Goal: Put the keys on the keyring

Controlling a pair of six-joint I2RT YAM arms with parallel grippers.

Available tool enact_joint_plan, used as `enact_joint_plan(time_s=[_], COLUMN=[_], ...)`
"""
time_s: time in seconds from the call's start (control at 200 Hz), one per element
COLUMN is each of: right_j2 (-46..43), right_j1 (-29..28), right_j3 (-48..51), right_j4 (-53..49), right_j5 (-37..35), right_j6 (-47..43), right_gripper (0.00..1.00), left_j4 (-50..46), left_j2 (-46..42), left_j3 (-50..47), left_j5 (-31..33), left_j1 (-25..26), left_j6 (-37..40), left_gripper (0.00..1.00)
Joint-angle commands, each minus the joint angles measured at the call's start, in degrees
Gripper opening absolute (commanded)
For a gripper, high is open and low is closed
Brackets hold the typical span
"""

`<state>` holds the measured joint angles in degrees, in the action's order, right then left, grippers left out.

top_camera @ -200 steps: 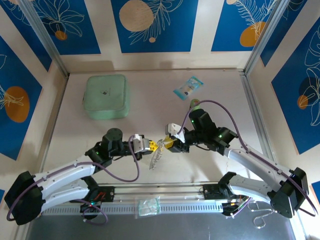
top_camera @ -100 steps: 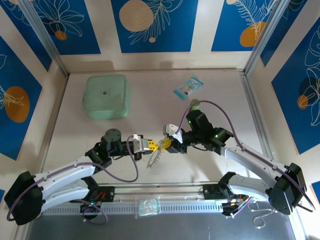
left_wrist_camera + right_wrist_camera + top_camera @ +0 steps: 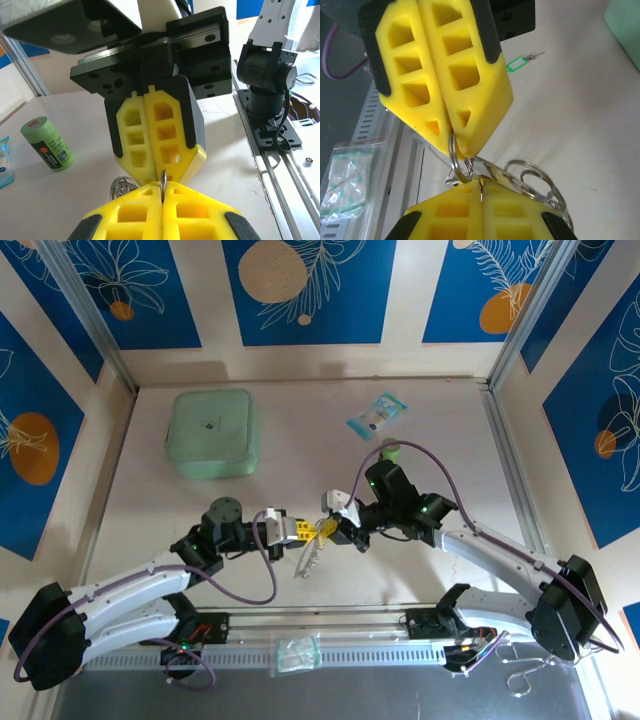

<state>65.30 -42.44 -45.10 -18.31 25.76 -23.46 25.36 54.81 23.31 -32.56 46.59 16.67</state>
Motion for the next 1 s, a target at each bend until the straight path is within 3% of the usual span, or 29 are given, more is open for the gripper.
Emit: enact_joint_plan(time_s=[0.0, 0.18, 0.27, 0.445, 0.58, 0.73, 0.995], right_j2=[0.9, -2.6, -5.1, -6.8, -5.8, -4.3, -3.1], right_j1=[-0.5, -0.1, 0.0, -1.0, -2.9, -3.7, -5.0], right_j3=[-0.9, 1.0, 3.4, 7.7, 10.3, 11.7, 12.3], right_j4=[0.2, 0.8, 1.2, 6.2, 13.3, 19.2, 23.4], right_j5=[0.7, -0.5, -2.1, -2.3, -6.8, -11.4, -11.9], right_j6=[0.7, 1.6, 2.6, 7.0, 8.8, 9.1, 9.7], right_gripper=[0.05, 0.26, 0.32, 0.35, 0.37, 0.38, 0.37], left_j4=[4.6, 3.3, 3.8, 4.0, 5.5, 5.7, 7.8], left_j2=[-0.9, -0.9, -1.0, -1.1, -1.6, -1.6, -0.8], left_j3=[-0.3, -0.1, 0.0, 1.0, 0.9, 0.7, 0.1], left_j5=[-1.2, 0.0, 2.1, 3.9, 4.4, 4.2, 4.4], left_j1=[0.0, 0.0, -0.1, -0.1, -0.1, -0.1, 0.0], left_j6=[-0.9, -0.6, -1.8, -6.6, -10.3, -11.3, -12.8], left_gripper=[0.0, 0.0, 0.0, 0.0, 0.0, 0.0, 0.0])
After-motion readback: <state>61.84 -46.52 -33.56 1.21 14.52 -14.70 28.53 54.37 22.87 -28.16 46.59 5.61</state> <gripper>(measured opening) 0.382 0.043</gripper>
